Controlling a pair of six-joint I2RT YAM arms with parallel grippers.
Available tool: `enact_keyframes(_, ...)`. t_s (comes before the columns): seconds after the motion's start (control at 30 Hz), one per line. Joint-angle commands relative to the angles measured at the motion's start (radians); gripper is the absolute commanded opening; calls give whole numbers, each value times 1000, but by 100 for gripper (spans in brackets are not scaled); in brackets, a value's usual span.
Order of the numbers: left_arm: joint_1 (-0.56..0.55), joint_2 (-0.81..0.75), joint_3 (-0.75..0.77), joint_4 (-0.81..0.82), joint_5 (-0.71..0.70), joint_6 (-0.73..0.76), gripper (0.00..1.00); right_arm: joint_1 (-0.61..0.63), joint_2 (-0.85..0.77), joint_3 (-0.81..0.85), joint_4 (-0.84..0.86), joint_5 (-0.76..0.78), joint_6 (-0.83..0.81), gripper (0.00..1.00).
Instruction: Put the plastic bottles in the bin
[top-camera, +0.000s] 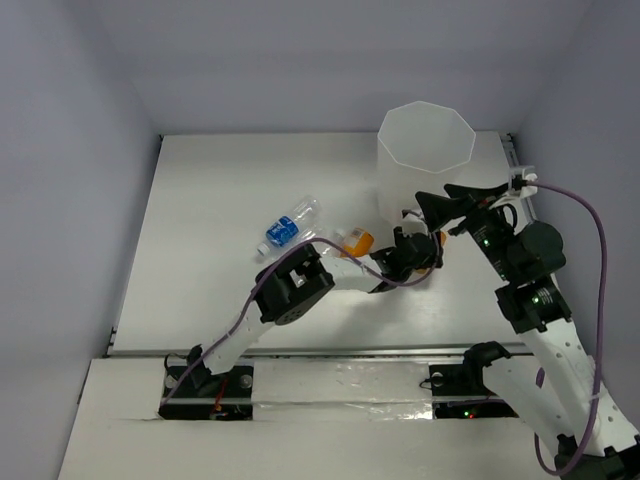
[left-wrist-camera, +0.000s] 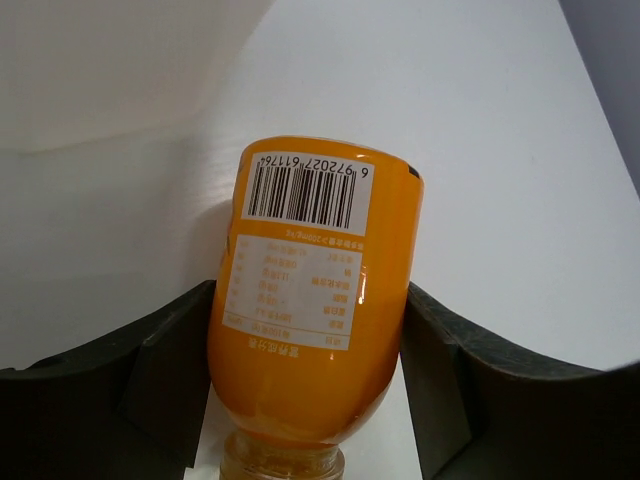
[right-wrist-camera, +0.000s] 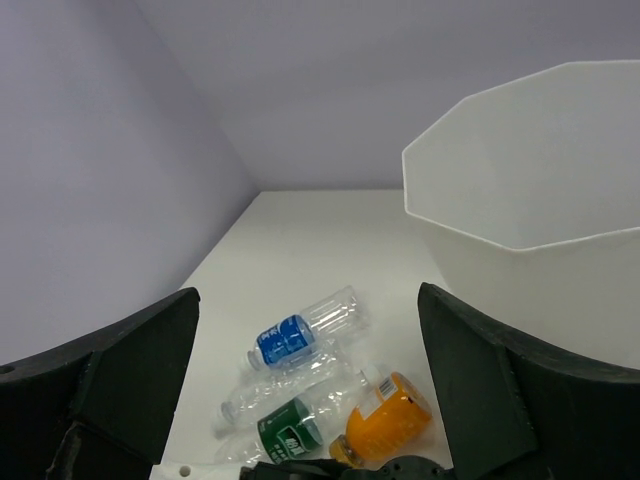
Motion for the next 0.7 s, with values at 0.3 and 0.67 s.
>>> enact_keyframes(0.3,-81,-622,-456,177,9,191,43,9,-218,70,-159,240,9,47)
enact_keyframes(0.67,8,-981,-550,229,-31,346,43,9,-275,-23,-196,326,5,43)
